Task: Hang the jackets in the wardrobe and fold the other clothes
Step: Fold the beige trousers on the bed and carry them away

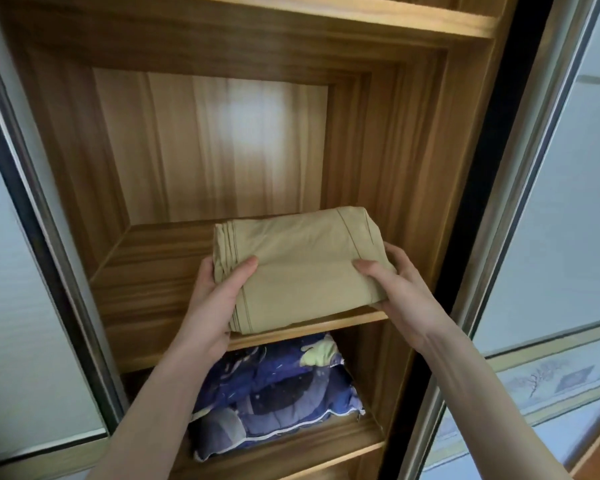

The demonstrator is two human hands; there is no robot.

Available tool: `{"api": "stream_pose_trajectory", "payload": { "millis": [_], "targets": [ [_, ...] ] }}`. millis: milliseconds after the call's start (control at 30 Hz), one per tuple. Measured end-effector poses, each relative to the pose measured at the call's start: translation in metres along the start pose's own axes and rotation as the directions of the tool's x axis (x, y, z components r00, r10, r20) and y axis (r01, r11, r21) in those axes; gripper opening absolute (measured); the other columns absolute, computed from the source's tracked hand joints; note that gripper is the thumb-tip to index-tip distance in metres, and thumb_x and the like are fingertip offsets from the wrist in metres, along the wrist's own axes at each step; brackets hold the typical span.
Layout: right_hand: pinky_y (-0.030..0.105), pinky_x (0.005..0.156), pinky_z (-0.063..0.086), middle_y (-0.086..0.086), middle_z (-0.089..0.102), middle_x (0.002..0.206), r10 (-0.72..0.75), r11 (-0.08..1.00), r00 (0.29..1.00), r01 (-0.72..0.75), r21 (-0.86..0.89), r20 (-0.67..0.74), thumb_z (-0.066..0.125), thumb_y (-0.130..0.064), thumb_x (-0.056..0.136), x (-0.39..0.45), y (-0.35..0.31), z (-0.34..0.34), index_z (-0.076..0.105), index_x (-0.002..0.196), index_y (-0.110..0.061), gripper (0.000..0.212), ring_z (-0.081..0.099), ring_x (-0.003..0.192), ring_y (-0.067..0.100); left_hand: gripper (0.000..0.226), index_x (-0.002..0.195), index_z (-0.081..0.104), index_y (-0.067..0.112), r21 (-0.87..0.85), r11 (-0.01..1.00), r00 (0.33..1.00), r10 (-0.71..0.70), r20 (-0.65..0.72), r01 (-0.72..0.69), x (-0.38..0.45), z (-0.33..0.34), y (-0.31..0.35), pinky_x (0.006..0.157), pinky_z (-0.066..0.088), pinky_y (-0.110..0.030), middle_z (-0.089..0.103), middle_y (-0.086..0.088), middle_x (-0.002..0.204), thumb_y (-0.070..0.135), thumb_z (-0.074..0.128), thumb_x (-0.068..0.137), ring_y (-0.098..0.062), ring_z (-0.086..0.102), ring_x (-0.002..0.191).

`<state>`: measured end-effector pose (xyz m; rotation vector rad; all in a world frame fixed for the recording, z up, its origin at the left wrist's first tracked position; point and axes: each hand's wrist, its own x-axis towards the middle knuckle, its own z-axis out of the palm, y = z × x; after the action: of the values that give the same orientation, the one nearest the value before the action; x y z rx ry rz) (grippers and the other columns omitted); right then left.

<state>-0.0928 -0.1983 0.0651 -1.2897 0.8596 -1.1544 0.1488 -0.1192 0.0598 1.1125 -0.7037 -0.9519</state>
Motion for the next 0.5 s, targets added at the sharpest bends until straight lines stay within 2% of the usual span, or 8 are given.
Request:
{"api": "stream_pose_trajectory", "payload": {
  "millis": [67,133,233,300,367,400,433,500],
  "targets": [
    [0.039,0.093,0.058,-0.003,0.060,0.131,-0.022,0.991,0.999,0.017,-0.135,-0.035,0.076,-0.038,0.088,0.016,-0.003,0.004,0.040,0.149,-0.035,0.071,0.064,0.115,0.019,0.059,0.141,0.052,0.034,0.067,0.997,0.999,-0.034,-0.004,0.034,0.015,0.002,0.003,0.082,0.061,-0.037,0.071,0.003,0.124,0.042,0.079,0.088,-0.017,0.071,0.107],
    [0.028,0.085,0.053,-0.009,0.057,0.125,-0.045,0.959,0.998,0.030,-0.281,-0.049,0.073,-0.044,0.091,0.031,-0.005,0.004,0.039,0.151,-0.036,0.070,0.060,0.110,0.012,0.088,0.159,0.033,0.028,0.211,0.975,0.998,-0.067,-0.017,0.069,0.032,0.003,0.002,0.098,0.055,-0.042,0.062,0.000,0.138,0.051,0.078,0.087,-0.019,0.064,0.118],
    [0.020,0.077,0.046,-0.014,0.055,0.118,-0.025,0.909,0.998,-0.003,-0.417,-0.061,0.070,-0.048,0.093,0.049,0.004,-0.001,0.040,0.152,-0.027,0.069,0.057,0.104,0.007,0.106,0.165,0.019,0.021,0.466,0.880,0.995,-0.098,-0.017,0.094,0.050,0.003,0.001,0.110,0.048,-0.045,0.047,-0.005,0.157,0.060,0.075,0.085,-0.026,0.052,0.135],
    [0.028,0.090,0.049,-0.005,0.058,0.129,0.011,0.842,0.994,-0.069,-0.536,-0.111,0.068,-0.055,0.092,0.054,0.014,-0.006,0.043,0.153,-0.021,0.074,0.059,0.112,0.016,0.102,0.165,0.021,0.015,0.589,0.802,0.994,-0.107,-0.024,0.100,0.057,0.001,-0.002,0.117,0.041,-0.044,0.042,-0.008,0.162,0.059,0.072,0.088,-0.028,0.047,0.142],
    [0.036,0.104,0.048,0.003,0.060,0.139,0.020,0.772,0.985,-0.123,-0.624,-0.170,0.066,-0.061,0.090,0.056,0.023,-0.009,0.047,0.153,-0.020,0.077,0.058,0.122,0.024,0.085,0.157,0.036,0.013,0.710,0.702,0.999,-0.049,-0.017,0.047,0.059,0.000,-0.004,0.112,0.044,-0.041,0.050,-0.008,0.154,0.057,0.068,0.092,-0.028,0.051,0.136],
    [0.037,0.104,0.048,0.005,0.061,0.137,-0.013,0.730,0.984,-0.114,-0.674,-0.180,0.065,-0.062,0.090,0.056,0.027,-0.009,0.050,0.150,-0.019,0.075,0.058,0.123,0.027,0.081,0.155,0.040,0.014,0.782,0.624,1.000,-0.016,-0.010,0.018,0.059,-0.001,-0.004,0.112,0.045,-0.043,0.052,-0.008,0.152,0.059,0.065,0.093,-0.028,0.052,0.136],
    [0.039,0.103,0.049,0.008,0.063,0.134,-0.089,0.650,0.979,-0.081,-0.756,-0.182,0.065,-0.061,0.091,0.055,0.029,-0.007,0.054,0.146,-0.018,0.071,0.058,0.123,0.031,0.080,0.154,0.041,0.015,0.845,0.535,1.000,0.011,-0.003,-0.003,0.058,-0.001,-0.004,0.115,0.043,-0.046,0.050,-0.009,0.154,0.063,0.063,0.094,-0.030,0.048,0.140],
    [0.043,0.102,0.048,0.009,0.061,0.135,-0.340,0.406,0.932,0.027,-0.913,-0.124,0.065,-0.055,0.092,0.053,0.031,-0.005,0.059,0.142,-0.016,0.064,0.056,0.124,0.035,0.088,0.162,0.028,0.017,0.918,0.394,0.995,0.098,0.012,-0.050,0.052,0.000,-0.002,0.124,0.030,-0.050,0.031,-0.010,0.167,0.066,0.059,0.095,-0.033,0.028,0.154]
  ]
}}
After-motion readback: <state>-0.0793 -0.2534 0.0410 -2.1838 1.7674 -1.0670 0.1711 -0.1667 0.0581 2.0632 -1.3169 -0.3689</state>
